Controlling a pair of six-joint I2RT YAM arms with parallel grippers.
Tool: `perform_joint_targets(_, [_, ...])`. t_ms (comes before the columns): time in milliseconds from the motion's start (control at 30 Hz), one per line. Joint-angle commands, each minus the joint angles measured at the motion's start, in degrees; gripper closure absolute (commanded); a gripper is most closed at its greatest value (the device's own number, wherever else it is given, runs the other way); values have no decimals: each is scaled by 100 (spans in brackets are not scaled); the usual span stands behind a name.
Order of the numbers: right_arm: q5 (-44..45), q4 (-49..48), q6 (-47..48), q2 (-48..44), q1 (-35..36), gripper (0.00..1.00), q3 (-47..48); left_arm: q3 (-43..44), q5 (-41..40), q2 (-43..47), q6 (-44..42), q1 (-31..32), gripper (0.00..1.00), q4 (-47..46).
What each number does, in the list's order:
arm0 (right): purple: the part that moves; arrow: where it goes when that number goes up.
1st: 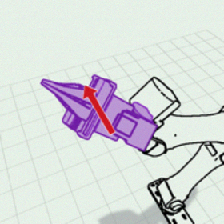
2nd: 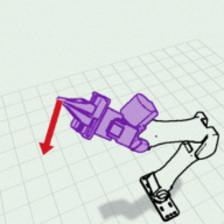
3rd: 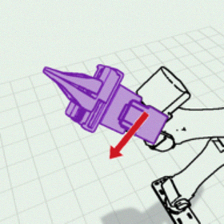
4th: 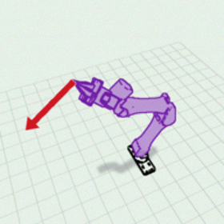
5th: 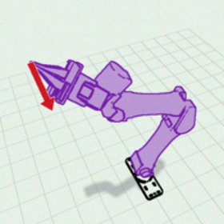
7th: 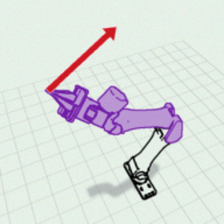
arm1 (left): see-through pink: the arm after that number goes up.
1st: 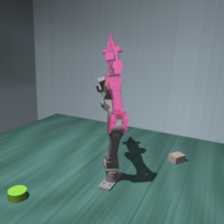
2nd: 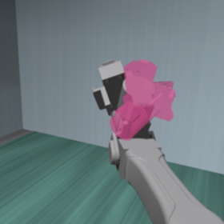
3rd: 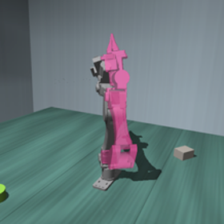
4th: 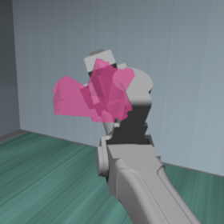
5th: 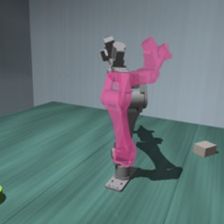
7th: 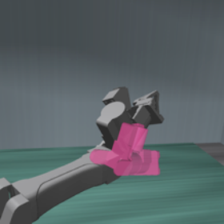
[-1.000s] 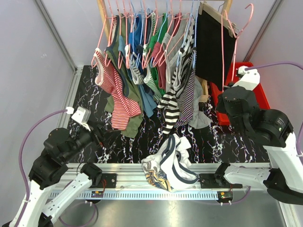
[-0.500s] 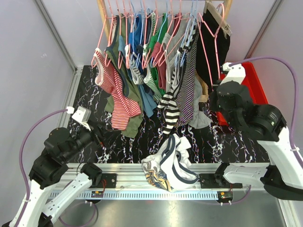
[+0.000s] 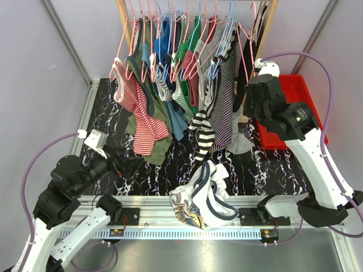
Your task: Remove the tank top from the hanger
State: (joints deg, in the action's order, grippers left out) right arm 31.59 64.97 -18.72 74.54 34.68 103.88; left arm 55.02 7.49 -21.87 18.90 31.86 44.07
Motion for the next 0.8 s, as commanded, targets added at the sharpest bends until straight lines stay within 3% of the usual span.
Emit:
perform_joint_targets(0, [-241, -485, 237, -20, -154, 100, 404, 166, 16, 51, -61, -13, 1, -154])
perform_joint_targets(267, [-1049, -345, 202, 823, -927, 100, 1335, 114, 69, 86, -9, -4, 1, -206])
perform_joint_targets(767, [-1226, 375, -290, 1984, -954, 100, 3128, 8, 69, 200, 9, -4, 1, -206])
